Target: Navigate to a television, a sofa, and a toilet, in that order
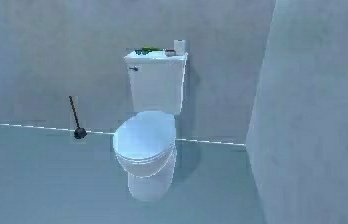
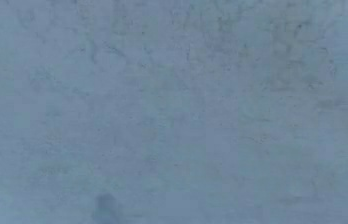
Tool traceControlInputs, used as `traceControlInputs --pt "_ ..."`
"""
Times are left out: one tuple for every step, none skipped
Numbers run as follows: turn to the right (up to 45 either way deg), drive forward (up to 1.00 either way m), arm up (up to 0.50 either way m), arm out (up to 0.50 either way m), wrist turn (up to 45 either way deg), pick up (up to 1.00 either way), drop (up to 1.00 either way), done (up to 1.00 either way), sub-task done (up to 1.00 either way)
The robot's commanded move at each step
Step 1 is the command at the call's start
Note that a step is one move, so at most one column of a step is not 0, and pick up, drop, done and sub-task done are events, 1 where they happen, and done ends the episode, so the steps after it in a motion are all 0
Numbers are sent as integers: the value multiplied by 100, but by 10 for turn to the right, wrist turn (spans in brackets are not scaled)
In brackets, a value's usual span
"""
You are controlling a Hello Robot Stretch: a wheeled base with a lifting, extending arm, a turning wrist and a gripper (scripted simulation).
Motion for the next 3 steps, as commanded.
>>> traceControlInputs --pt "0 50 0 0 0 0 0 0 0" --pt "-90 0 0 0 0 0 0 0 0" --pt "0 0 0 0 0 0 0 100 0"
